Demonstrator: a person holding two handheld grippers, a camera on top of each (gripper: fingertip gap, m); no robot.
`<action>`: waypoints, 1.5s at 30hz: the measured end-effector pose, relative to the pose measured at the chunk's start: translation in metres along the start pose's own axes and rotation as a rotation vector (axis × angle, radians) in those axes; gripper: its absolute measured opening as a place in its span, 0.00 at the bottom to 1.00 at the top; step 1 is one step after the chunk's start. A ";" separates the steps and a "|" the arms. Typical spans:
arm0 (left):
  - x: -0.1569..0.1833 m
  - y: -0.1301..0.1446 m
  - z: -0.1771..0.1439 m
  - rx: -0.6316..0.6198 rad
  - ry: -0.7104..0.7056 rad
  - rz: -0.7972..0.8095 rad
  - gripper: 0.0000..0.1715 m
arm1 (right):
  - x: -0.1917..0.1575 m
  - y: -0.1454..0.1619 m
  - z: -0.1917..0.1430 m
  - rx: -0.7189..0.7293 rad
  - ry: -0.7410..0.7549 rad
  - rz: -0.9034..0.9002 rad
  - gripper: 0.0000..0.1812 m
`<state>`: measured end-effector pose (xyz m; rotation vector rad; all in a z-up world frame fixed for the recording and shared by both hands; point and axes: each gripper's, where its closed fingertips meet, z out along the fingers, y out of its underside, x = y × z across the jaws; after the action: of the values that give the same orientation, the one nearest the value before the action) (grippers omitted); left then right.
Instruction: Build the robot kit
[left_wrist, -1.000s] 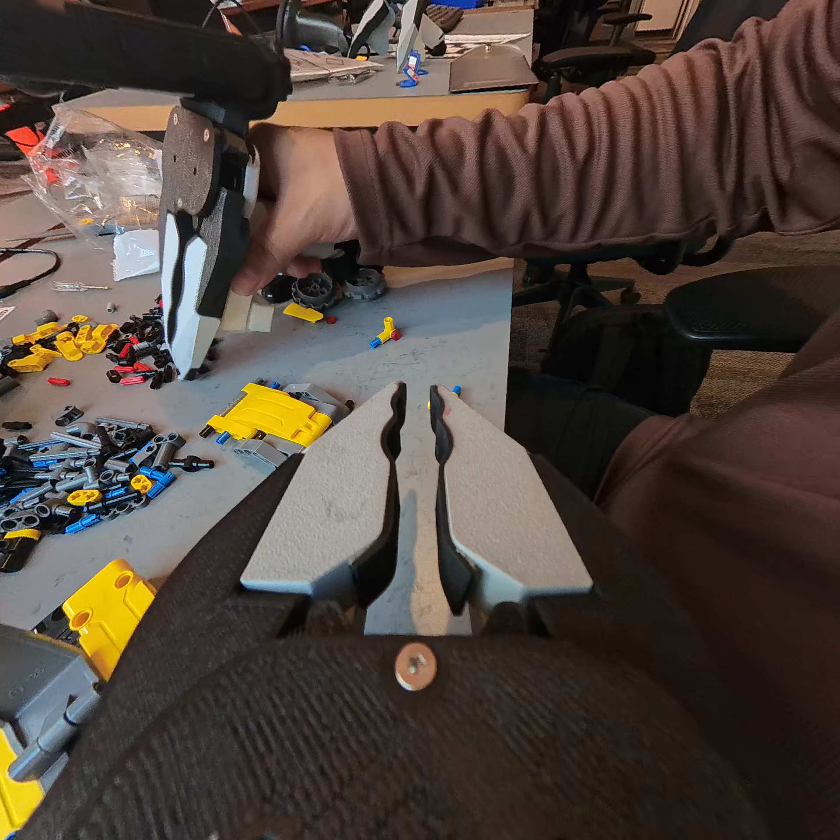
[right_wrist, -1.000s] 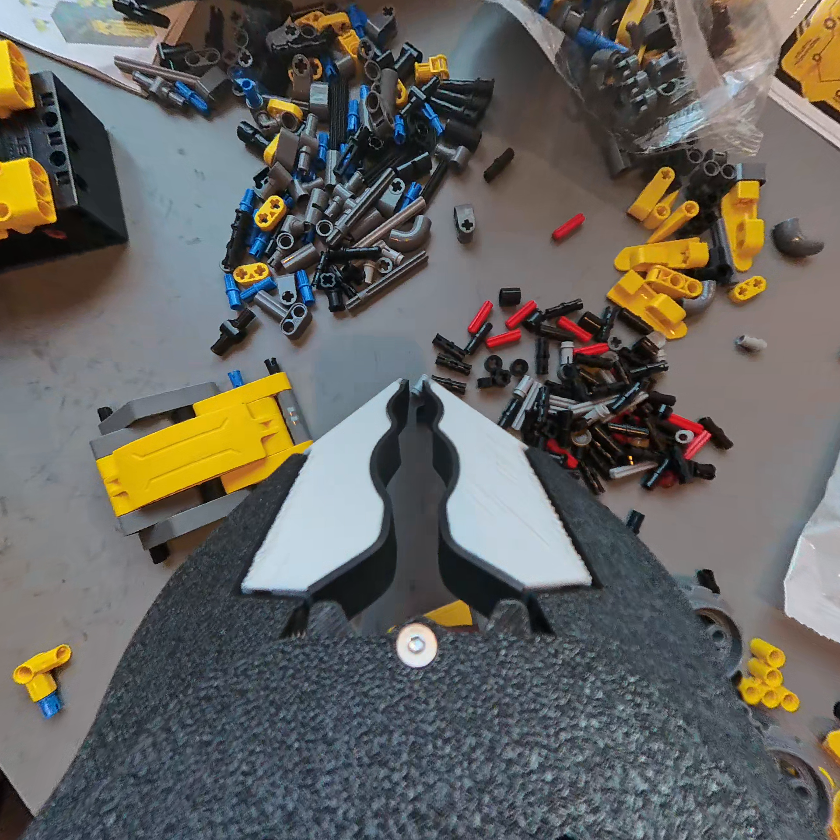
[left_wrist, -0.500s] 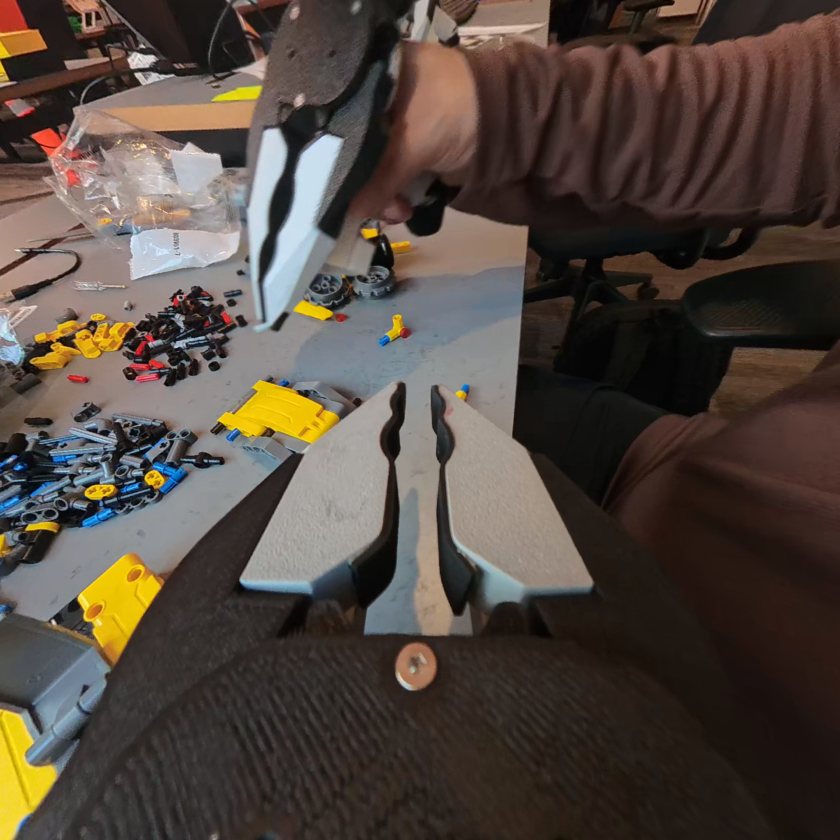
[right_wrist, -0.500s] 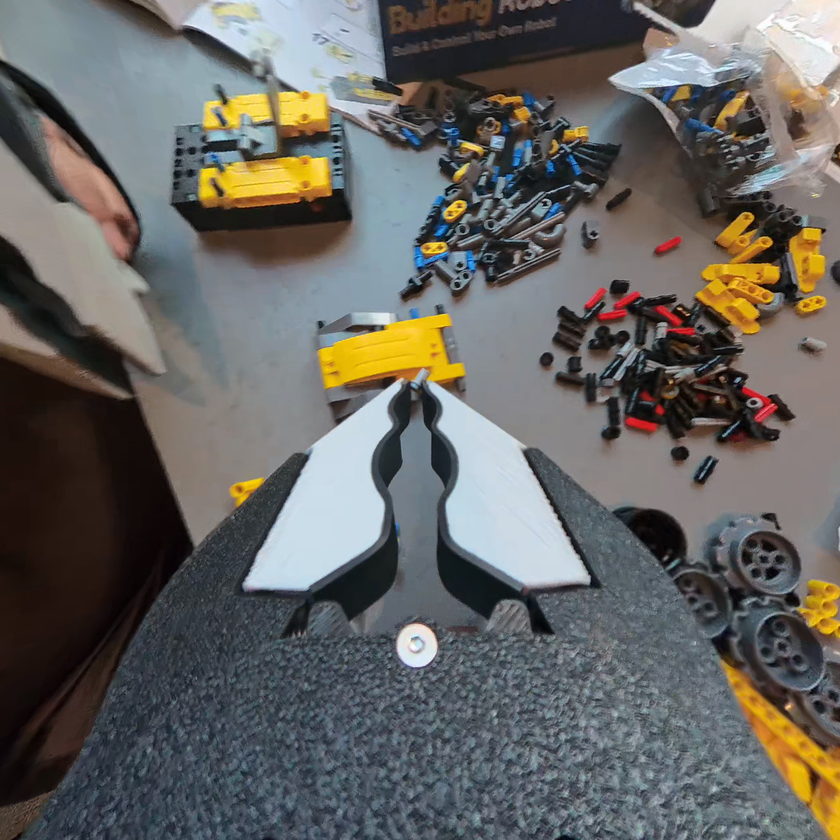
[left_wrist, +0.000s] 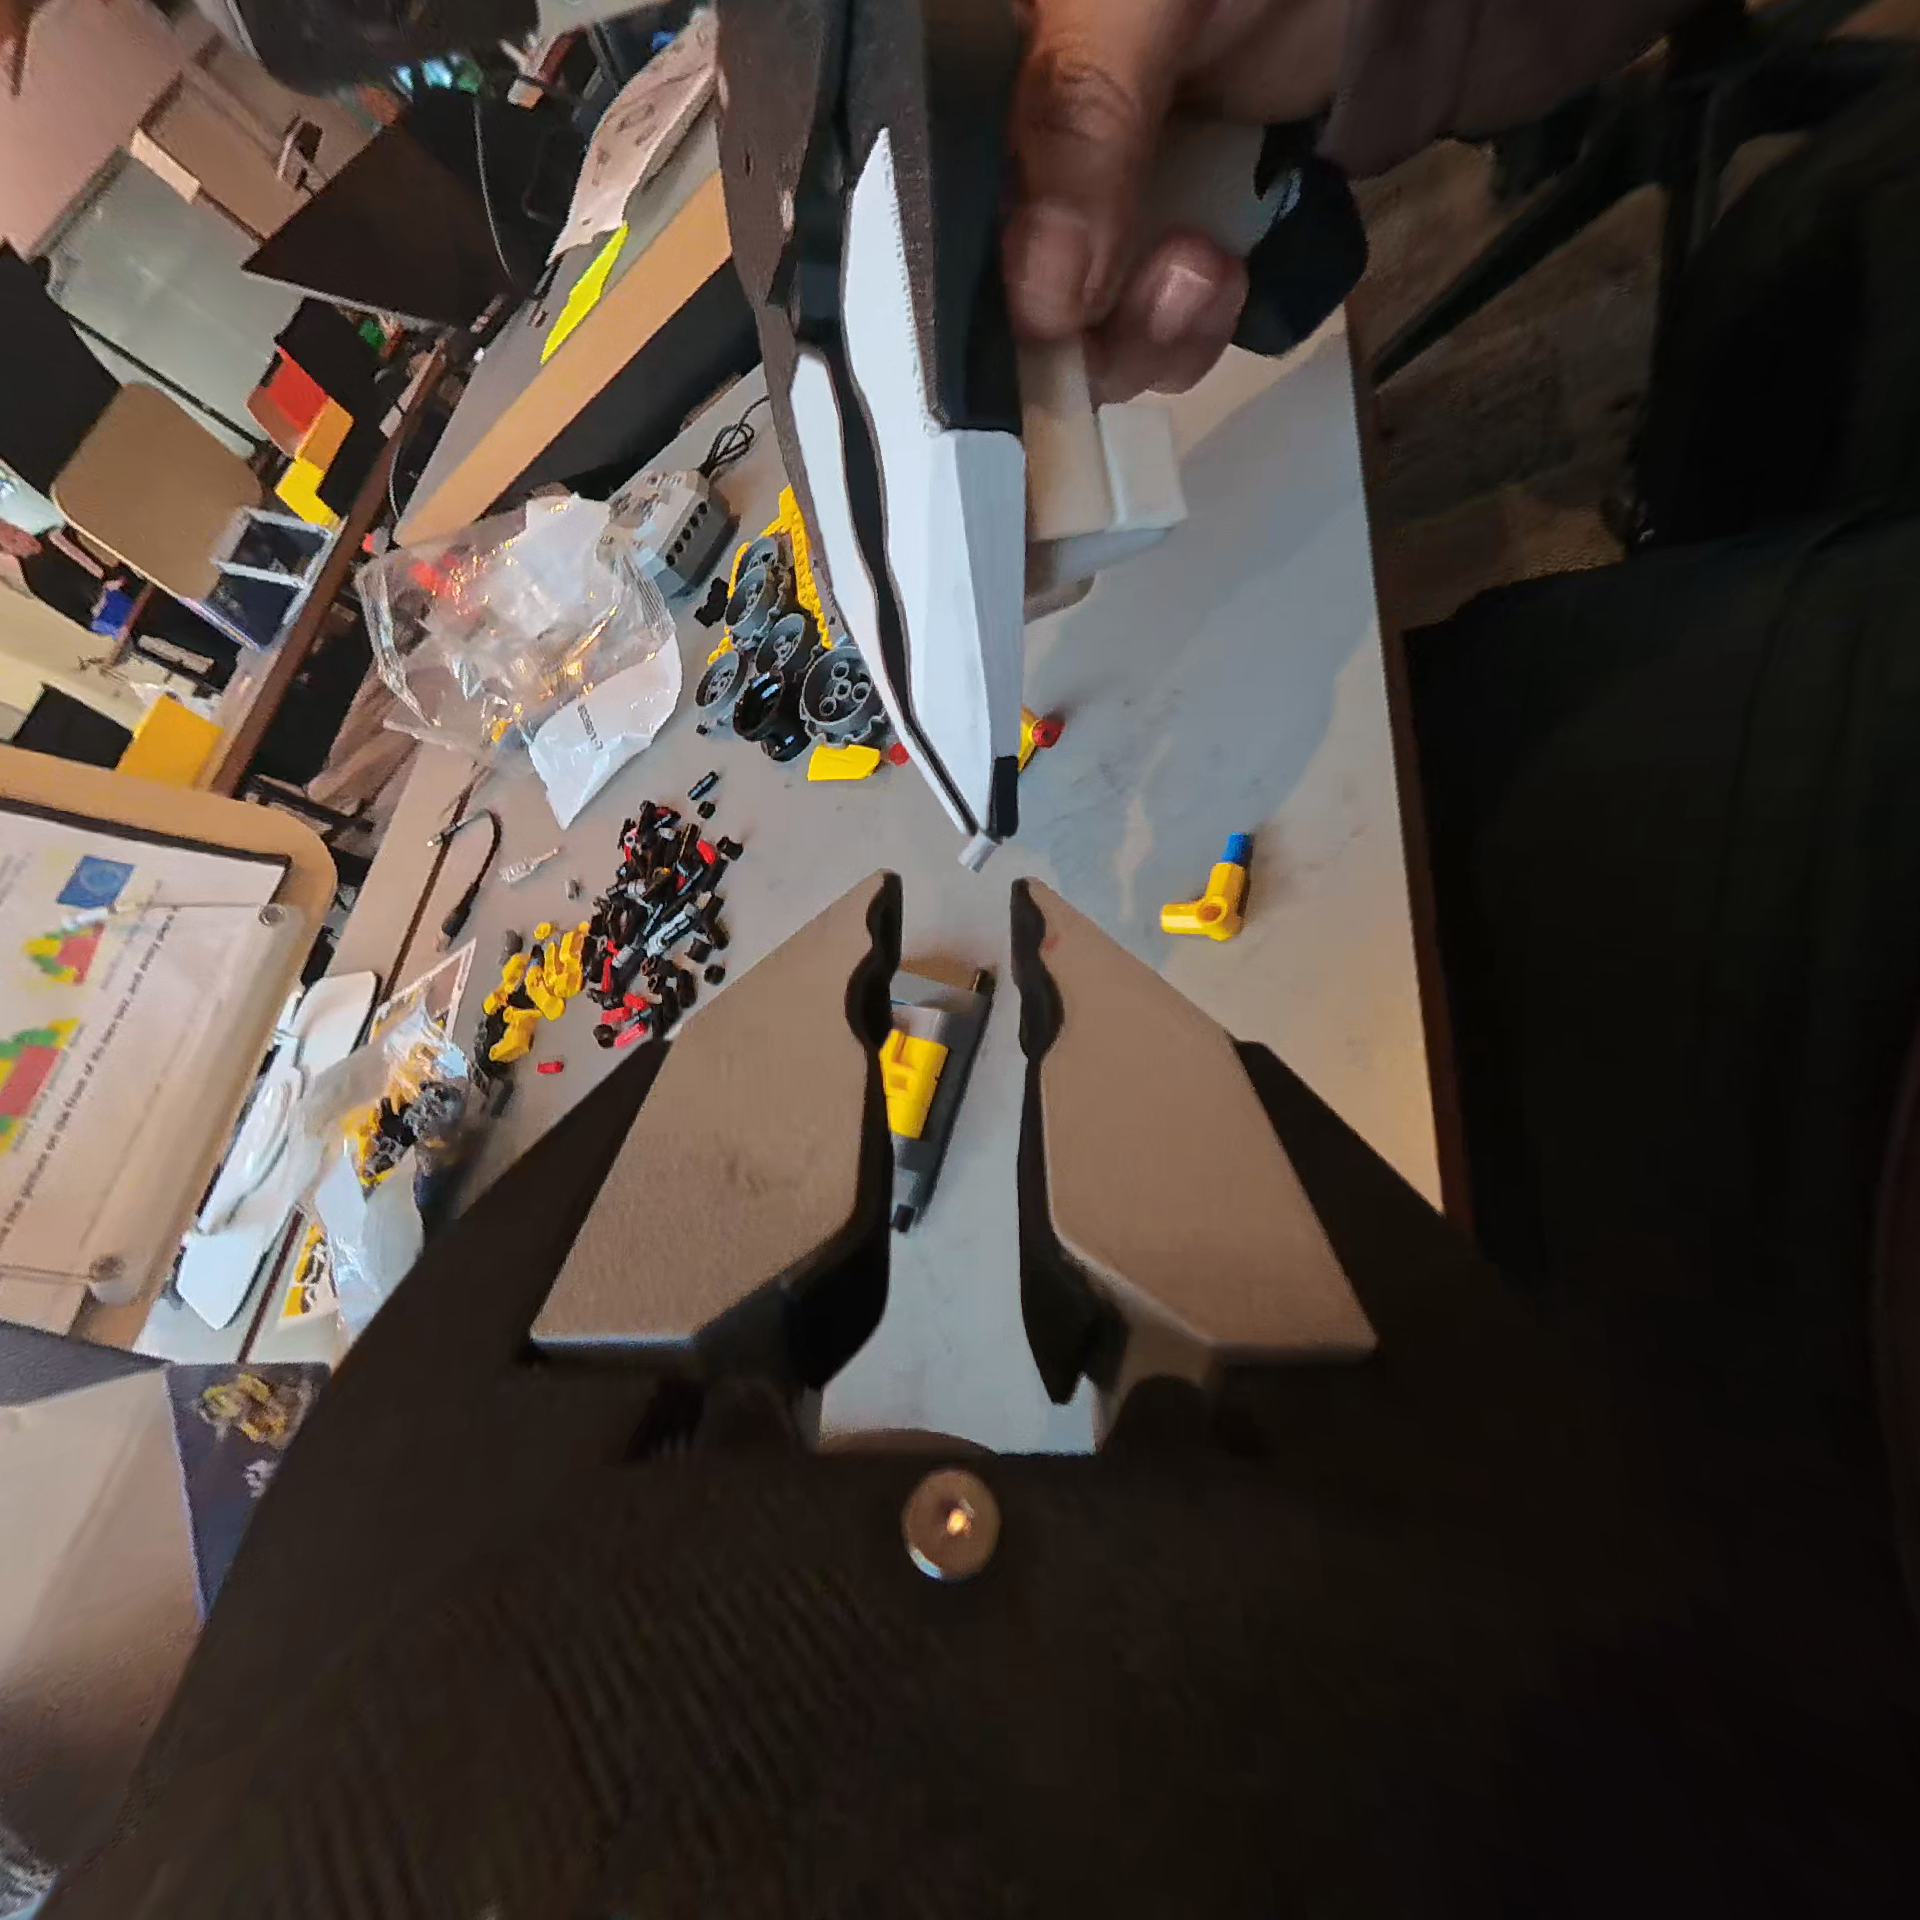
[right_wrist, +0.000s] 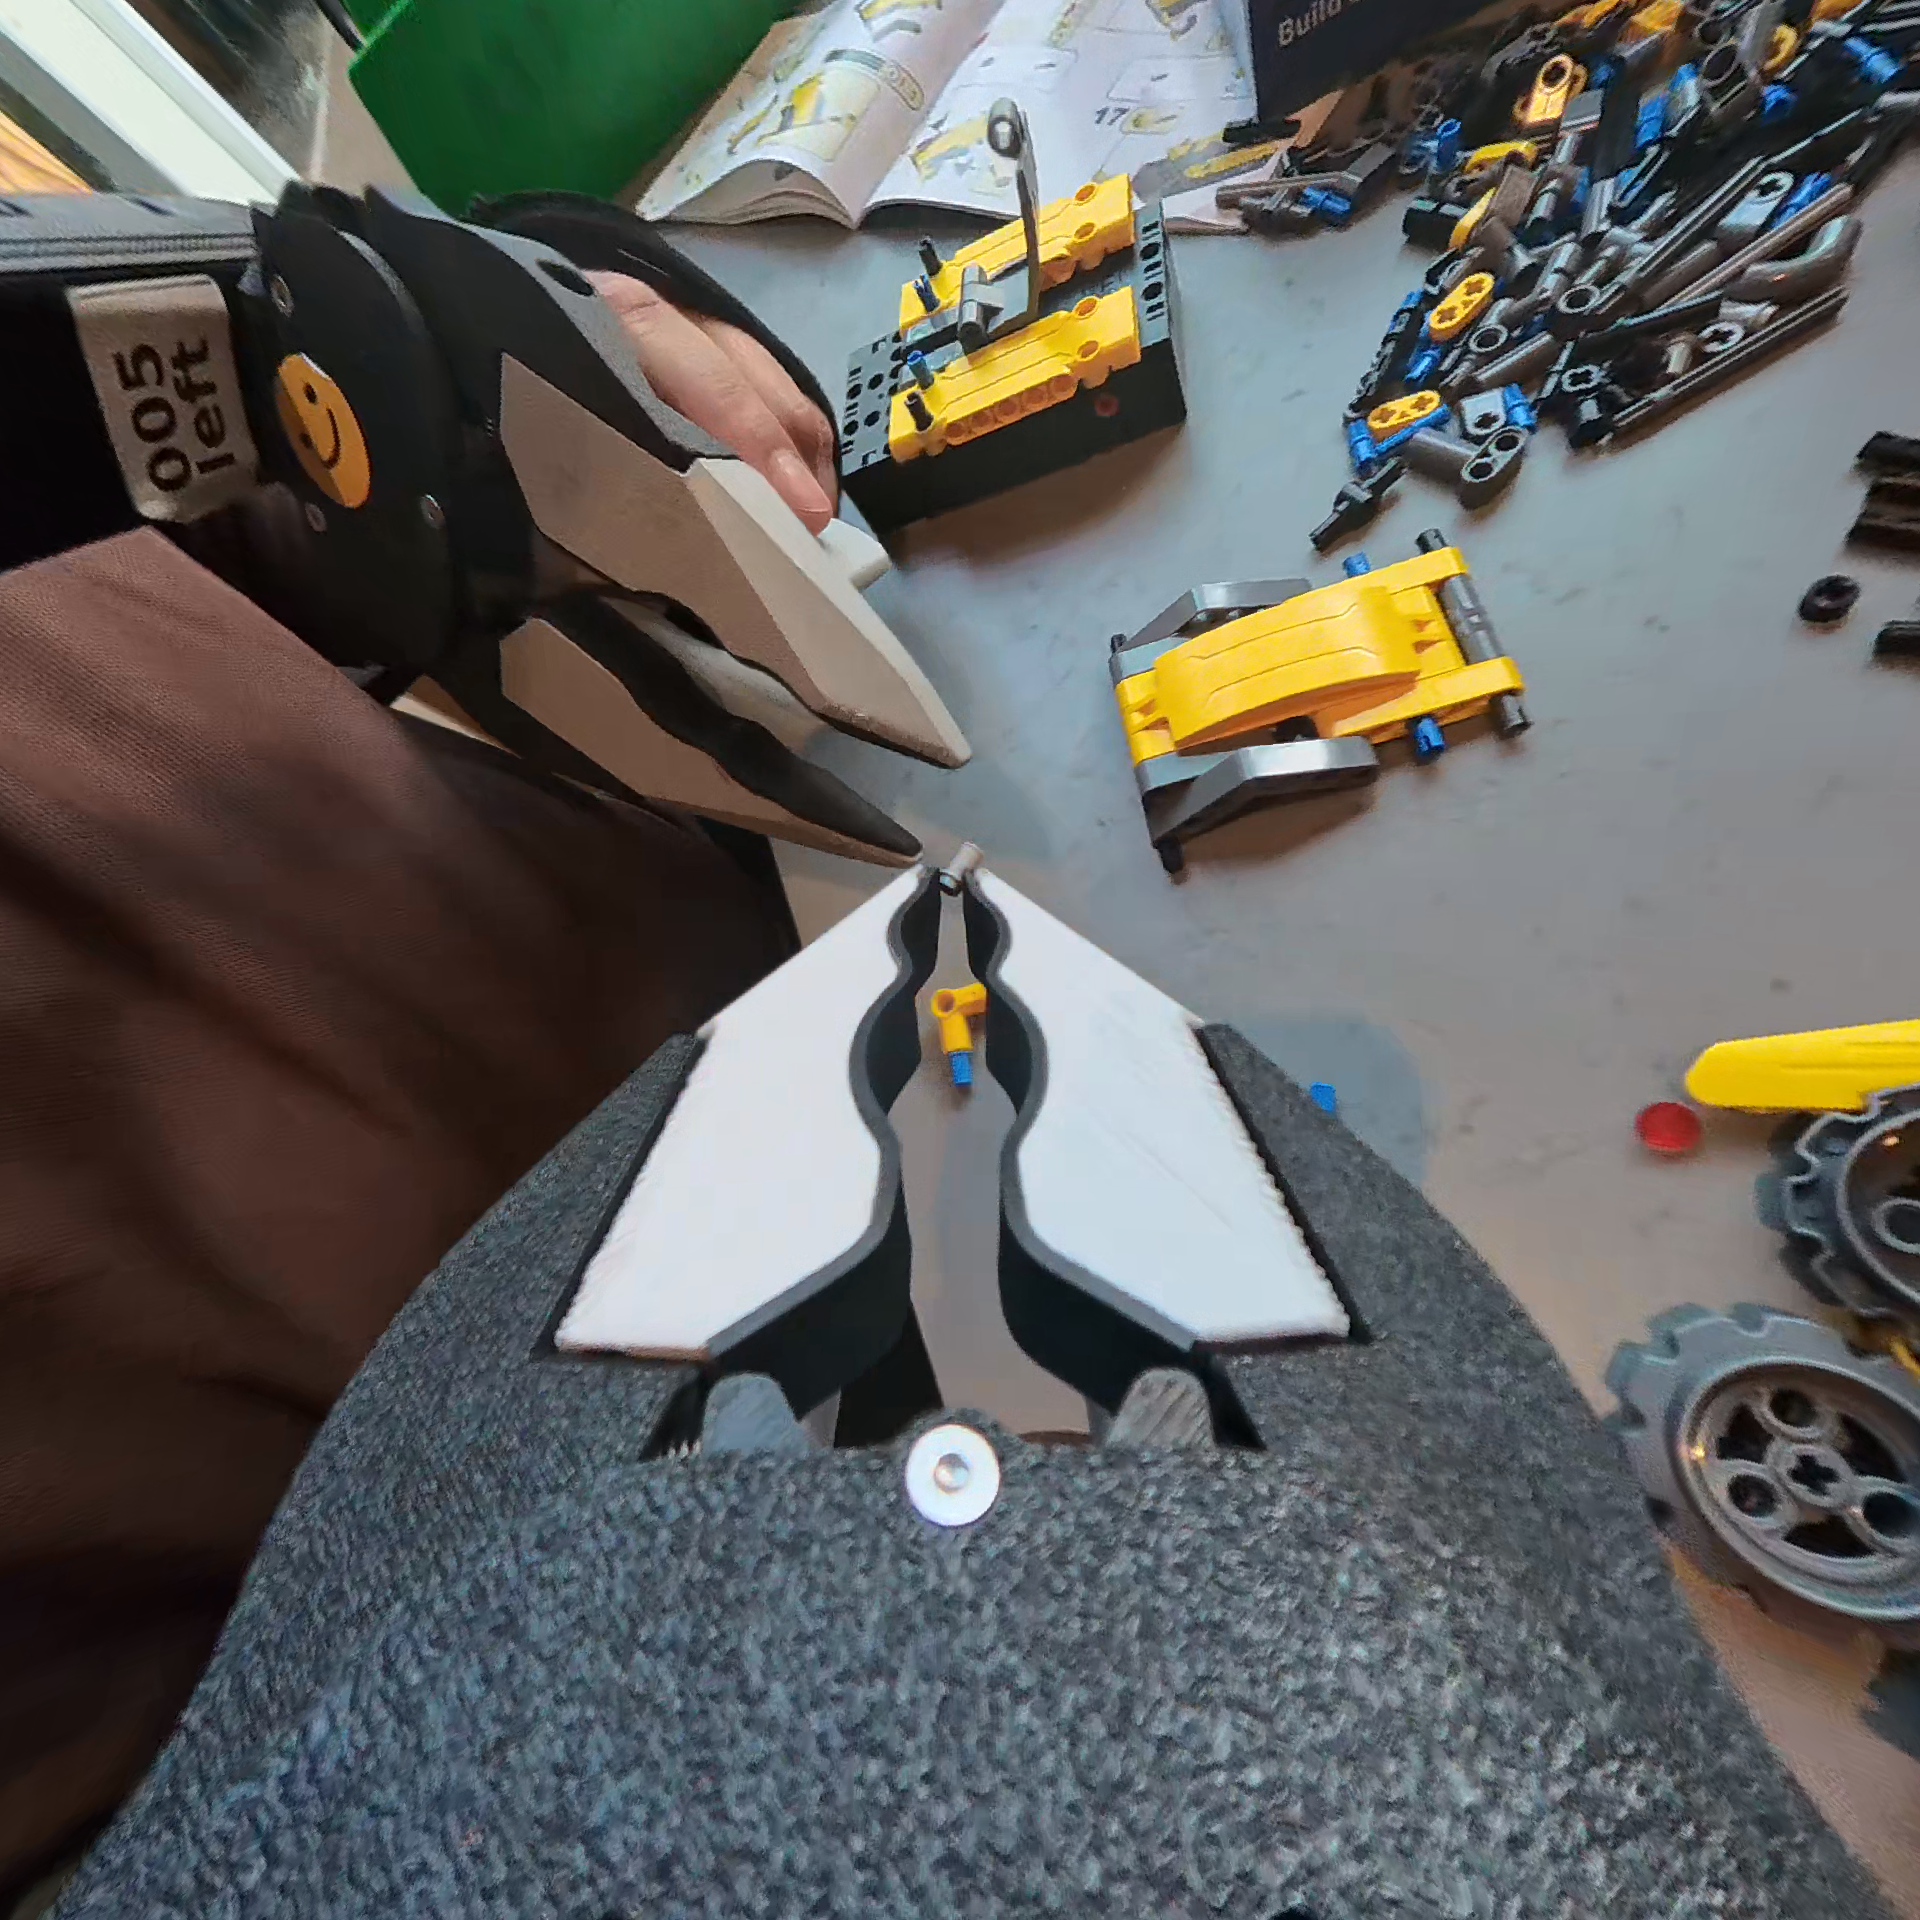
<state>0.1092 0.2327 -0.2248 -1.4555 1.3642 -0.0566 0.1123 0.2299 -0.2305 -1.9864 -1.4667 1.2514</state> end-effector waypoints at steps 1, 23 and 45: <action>0.000 -0.001 0.001 0.003 -0.002 0.010 0.10 | -0.001 0.001 0.000 0.007 -0.018 0.015 0.02; 0.005 0.002 0.014 -0.016 0.045 -0.130 0.01 | 0.007 -0.005 -0.014 0.180 0.007 0.106 0.04; 0.000 -0.002 0.016 -0.017 -0.009 -0.221 0.01 | 0.000 -0.009 -0.004 0.155 0.122 0.057 0.02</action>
<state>0.1211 0.2426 -0.2301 -1.6138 1.1946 -0.1804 0.1100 0.2346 -0.2219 -1.9759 -1.2261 1.2046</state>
